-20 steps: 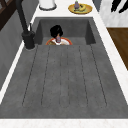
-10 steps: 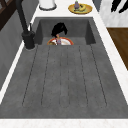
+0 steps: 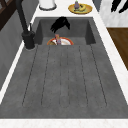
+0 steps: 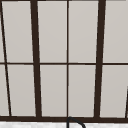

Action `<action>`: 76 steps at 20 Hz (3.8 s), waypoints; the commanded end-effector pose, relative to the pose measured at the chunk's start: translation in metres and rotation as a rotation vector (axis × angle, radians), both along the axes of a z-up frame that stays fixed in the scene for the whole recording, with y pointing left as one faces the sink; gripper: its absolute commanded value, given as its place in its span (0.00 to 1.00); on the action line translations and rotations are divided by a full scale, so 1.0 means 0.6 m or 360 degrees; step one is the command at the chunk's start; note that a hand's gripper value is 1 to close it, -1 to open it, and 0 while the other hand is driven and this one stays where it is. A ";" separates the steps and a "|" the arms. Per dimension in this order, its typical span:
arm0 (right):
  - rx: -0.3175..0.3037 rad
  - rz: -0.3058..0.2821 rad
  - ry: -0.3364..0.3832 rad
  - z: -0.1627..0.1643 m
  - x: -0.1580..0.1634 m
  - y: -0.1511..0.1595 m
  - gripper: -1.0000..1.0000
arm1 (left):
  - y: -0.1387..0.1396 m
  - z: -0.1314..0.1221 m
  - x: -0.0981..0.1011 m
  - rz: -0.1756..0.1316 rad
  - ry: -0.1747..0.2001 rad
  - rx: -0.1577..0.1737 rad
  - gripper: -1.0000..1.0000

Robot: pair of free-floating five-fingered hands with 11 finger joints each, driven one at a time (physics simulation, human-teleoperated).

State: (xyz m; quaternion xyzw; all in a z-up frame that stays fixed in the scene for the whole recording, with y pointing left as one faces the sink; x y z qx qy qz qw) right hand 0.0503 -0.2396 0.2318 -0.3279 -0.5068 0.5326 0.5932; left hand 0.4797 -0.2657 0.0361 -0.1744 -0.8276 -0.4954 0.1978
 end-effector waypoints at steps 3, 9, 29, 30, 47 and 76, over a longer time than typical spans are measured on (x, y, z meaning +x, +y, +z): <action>0.0000 0.0000 0.0000 0.000 0.000 0.000 0.50 | 0.010 0.052 -0.035 -0.0100 0.0003 0.0049 0.00; 0.0000 0.0000 0.0000 0.000 0.000 0.000 0.50 | 0.052 0.083 -0.066 -0.0076 0.0011 0.0092 0.00; 0.0000 0.0000 0.0000 0.000 0.000 0.000 0.50 | 0.148 0.124 -0.088 -0.0155 -0.0018 0.0403 0.00; 0.0000 0.0000 0.0000 0.000 0.000 0.000 0.50 | 0.149 0.121 -0.084 -0.0157 -0.0012 0.0420 0.00; 0.0000 0.0000 0.0000 0.000 0.000 0.000 0.50 | 0.140 0.004 -0.031 -0.0209 0.0008 0.0512 0.00; 0.0000 0.0000 0.0000 0.000 0.000 0.000 0.50 | 0.236 -0.056 -0.133 -0.0088 0.0152 0.0956 0.00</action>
